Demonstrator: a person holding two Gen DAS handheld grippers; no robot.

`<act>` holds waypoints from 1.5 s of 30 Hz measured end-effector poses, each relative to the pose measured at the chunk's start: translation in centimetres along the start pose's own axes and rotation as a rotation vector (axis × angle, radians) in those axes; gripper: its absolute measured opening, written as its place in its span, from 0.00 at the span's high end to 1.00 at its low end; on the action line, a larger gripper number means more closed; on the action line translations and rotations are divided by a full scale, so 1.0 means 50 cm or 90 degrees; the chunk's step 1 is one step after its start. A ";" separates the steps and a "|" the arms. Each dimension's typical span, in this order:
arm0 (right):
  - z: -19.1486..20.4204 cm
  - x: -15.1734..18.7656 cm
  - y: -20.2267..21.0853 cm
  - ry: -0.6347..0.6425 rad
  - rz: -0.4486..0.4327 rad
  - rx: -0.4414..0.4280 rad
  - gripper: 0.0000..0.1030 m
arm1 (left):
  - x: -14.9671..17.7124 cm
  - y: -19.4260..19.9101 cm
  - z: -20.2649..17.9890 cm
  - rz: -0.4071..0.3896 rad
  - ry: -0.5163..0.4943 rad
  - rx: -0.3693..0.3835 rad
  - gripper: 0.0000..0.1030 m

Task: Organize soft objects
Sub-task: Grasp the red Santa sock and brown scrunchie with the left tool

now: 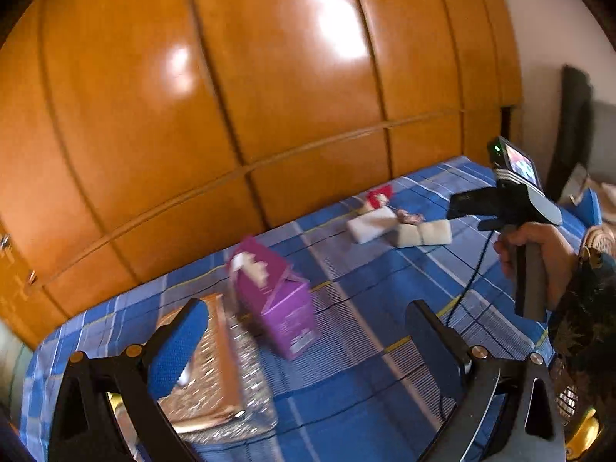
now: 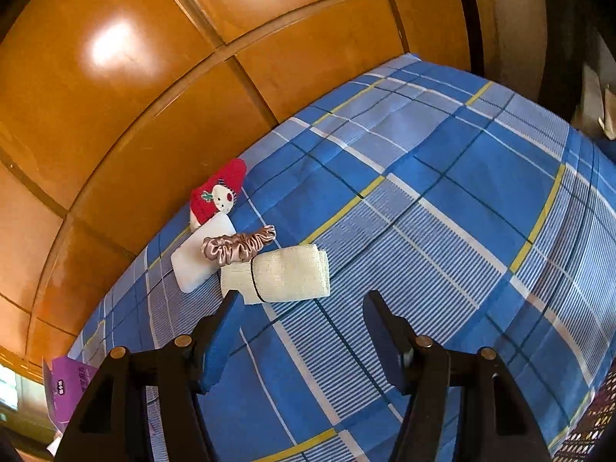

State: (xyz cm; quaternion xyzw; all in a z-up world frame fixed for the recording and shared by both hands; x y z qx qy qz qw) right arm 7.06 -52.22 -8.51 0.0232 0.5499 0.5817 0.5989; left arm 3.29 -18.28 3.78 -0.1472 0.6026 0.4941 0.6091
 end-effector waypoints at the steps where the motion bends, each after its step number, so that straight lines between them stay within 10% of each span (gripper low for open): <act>1: -0.003 -0.001 -0.001 -0.008 0.004 -0.001 0.37 | -0.002 -0.008 -0.013 0.005 -0.005 0.008 0.00; 18: -0.060 0.003 -0.007 -0.101 0.043 0.012 0.37 | -0.041 -0.214 -0.108 0.131 0.045 0.076 0.00; 32: -0.053 0.005 -0.003 -0.134 0.056 -0.043 0.37 | -0.091 -0.480 -0.108 0.248 0.174 0.033 0.05; 45: -0.016 0.016 -0.003 -0.119 0.087 -0.123 0.37 | -0.162 -0.723 -0.200 0.250 -0.004 0.037 0.22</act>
Point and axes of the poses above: each gripper's, at about its wrist camera, not at the fingertips, and y roughly against the way its jaws point, z to its left, x to its underside, the point moved 4 cm from there along -y, roughly the way its jaws point, and after that the axes turned 10 degrees about -z, right-handed, at the moved point
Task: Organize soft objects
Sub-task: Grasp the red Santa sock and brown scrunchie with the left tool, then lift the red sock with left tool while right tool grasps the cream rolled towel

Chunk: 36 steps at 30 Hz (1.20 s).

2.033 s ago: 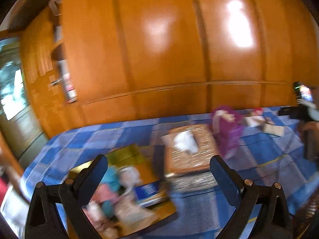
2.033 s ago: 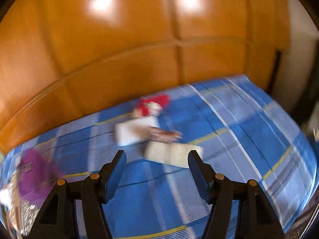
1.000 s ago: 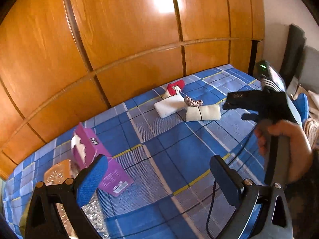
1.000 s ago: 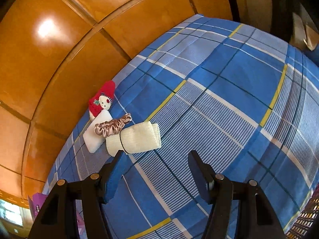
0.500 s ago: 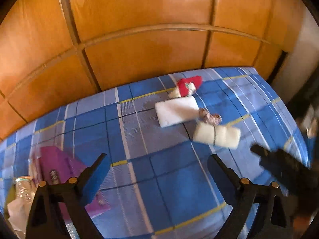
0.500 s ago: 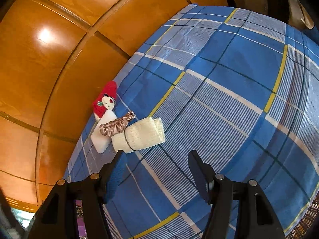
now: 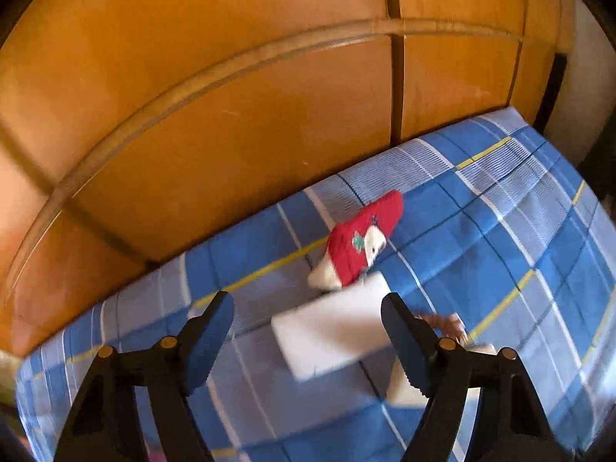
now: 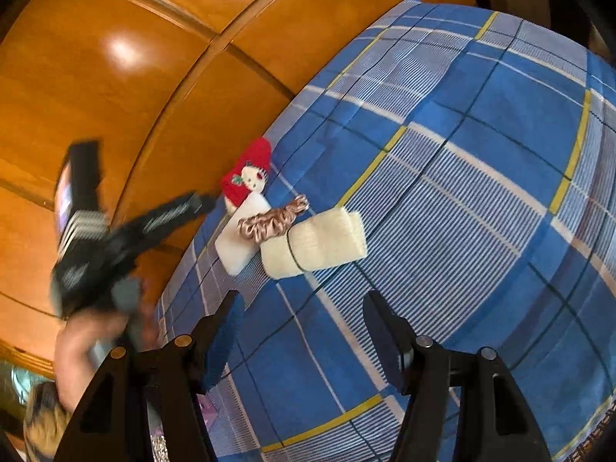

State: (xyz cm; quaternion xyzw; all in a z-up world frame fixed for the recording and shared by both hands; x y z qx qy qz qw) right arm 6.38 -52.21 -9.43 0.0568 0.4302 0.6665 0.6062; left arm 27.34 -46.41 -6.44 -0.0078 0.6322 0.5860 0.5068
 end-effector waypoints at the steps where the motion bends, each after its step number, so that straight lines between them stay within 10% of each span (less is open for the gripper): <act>1: 0.002 0.002 -0.002 0.000 0.005 -0.006 0.37 | -0.006 -0.019 -0.004 0.005 -0.005 0.005 0.22; 12: 0.007 0.021 -0.013 -0.002 0.041 -0.037 0.37 | -0.050 -0.149 -0.065 0.012 -0.068 0.035 0.23; 16: 0.014 0.030 -0.020 0.018 0.052 -0.036 0.37 | -0.032 -0.200 -0.070 0.079 -0.034 0.091 0.62; 36: 0.002 0.034 -0.034 0.027 0.050 -0.003 0.38 | 0.119 -0.036 -0.033 0.127 0.149 0.160 0.83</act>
Point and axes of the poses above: each gripper's, at about its wrist camera, not at the fingertips, and y roughly against the way its jaws point, z to its left, x to its underside, the point moved 4 cm from there along -y, roughly the way its jaws point, and after that the axes turned 10 degrees about -z, right-handed, at the moved point
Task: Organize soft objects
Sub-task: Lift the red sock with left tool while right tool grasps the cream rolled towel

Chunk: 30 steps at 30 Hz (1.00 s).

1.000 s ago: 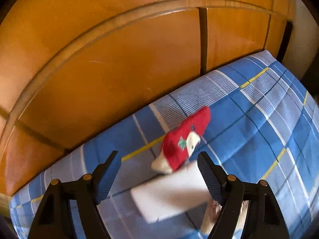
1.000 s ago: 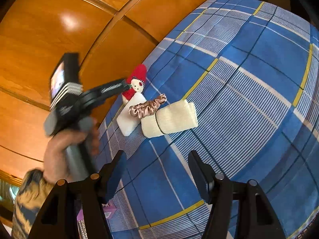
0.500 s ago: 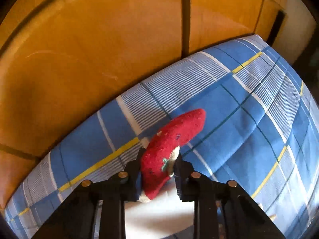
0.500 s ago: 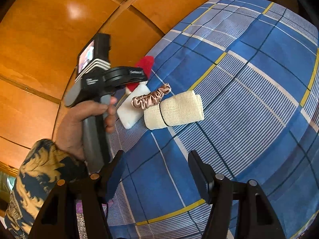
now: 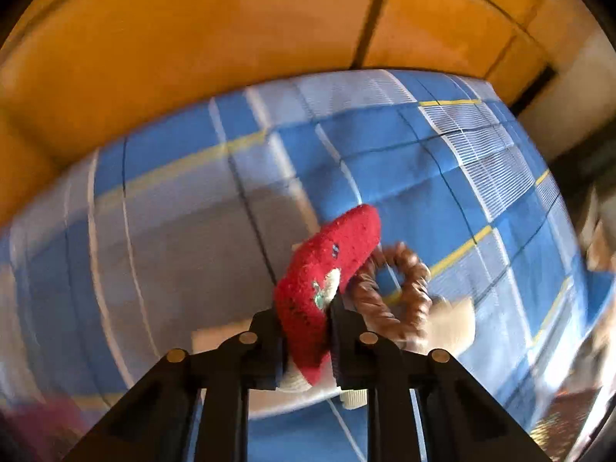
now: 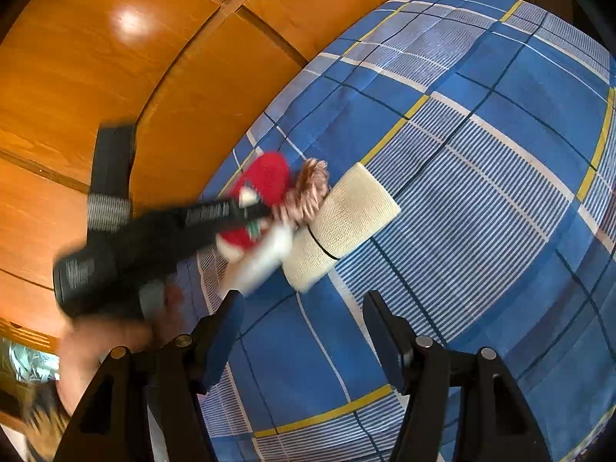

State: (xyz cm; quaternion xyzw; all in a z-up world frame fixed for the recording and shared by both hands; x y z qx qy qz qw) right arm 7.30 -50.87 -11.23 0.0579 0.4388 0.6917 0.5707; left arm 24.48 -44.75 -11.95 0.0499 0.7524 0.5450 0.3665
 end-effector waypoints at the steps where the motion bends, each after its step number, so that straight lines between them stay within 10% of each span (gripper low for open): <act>1: -0.003 -0.003 0.002 -0.004 -0.007 0.005 0.39 | 0.010 0.014 -0.002 -0.007 0.000 -0.001 0.83; 19: -0.014 -0.009 0.001 -0.035 -0.013 -0.026 0.42 | 0.229 0.259 -0.001 -0.143 -0.001 -0.025 0.83; 30: 0.156 0.098 -0.033 0.276 0.093 -0.077 0.30 | 0.419 0.365 0.089 -0.149 -0.055 -0.002 0.83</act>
Point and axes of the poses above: each gripper's, at about its wrist camera, not at the fingertips, and y roughly against the way its jaws point, z to its left, x to its underside, the point moved 4 cm from there along -y, roughly the way its jaws point, and after that the axes turned 10 degrees about -z, right-handed, at the moved point
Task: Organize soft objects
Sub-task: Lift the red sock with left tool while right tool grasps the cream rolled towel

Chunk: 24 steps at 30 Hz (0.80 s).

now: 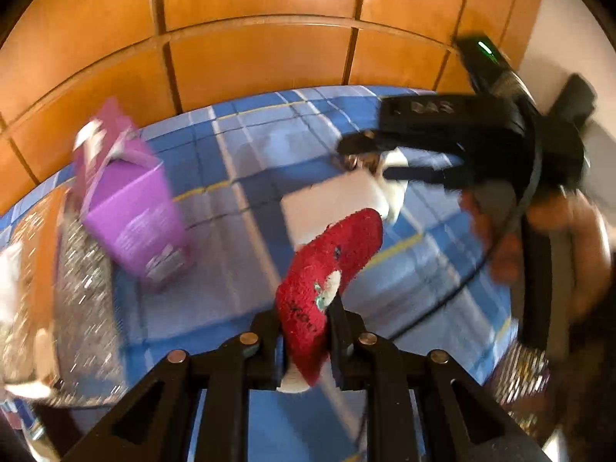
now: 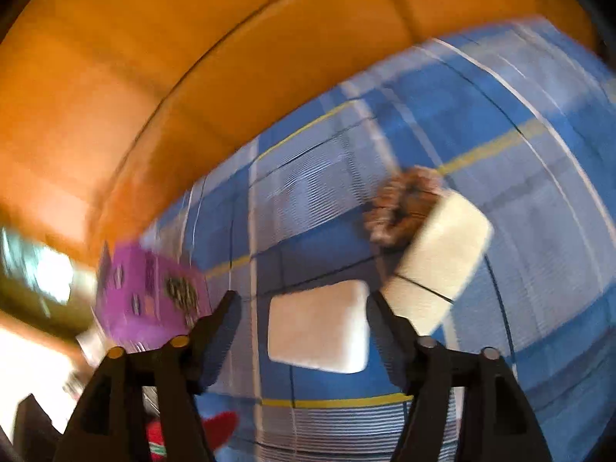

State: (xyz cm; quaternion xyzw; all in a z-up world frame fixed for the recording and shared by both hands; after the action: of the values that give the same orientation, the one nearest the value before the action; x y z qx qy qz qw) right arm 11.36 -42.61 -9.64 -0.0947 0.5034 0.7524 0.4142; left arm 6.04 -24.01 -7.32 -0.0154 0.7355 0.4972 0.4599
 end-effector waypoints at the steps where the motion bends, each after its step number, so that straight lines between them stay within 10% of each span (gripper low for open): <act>1: 0.027 0.005 -0.008 0.071 0.018 0.007 0.29 | 0.020 0.016 0.009 0.004 -0.008 0.015 0.83; 9: 0.150 0.083 -0.060 0.608 0.184 0.114 0.18 | 0.106 0.078 0.072 0.004 -0.003 0.032 0.82; 19: 0.105 0.094 -0.185 0.676 0.325 0.190 0.21 | 0.144 0.098 0.077 0.002 0.015 0.038 0.82; 21: 0.108 0.083 -0.179 0.624 0.310 0.152 0.75 | 0.147 0.102 0.078 0.001 0.016 0.040 0.82; 24: 0.107 0.074 -0.170 0.593 0.271 0.157 0.79 | 0.142 0.111 0.082 -0.007 0.022 0.046 0.82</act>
State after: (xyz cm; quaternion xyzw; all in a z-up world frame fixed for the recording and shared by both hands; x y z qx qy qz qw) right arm 16.55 -34.92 -14.93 -0.2652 0.7273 0.6329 -0.0077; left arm 1.99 -15.10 -8.59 -0.0113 0.7611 0.4673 0.4496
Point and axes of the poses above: each gripper's, at about its wrist camera, not at the fingertips, and y roughly against the way its jaws point, z to its left, x to its underside, the point moved 4 cm from there along -y, roughly the way its jaws point, and after that the axes turned 10 degrees about -z, right-handed, at the moved point
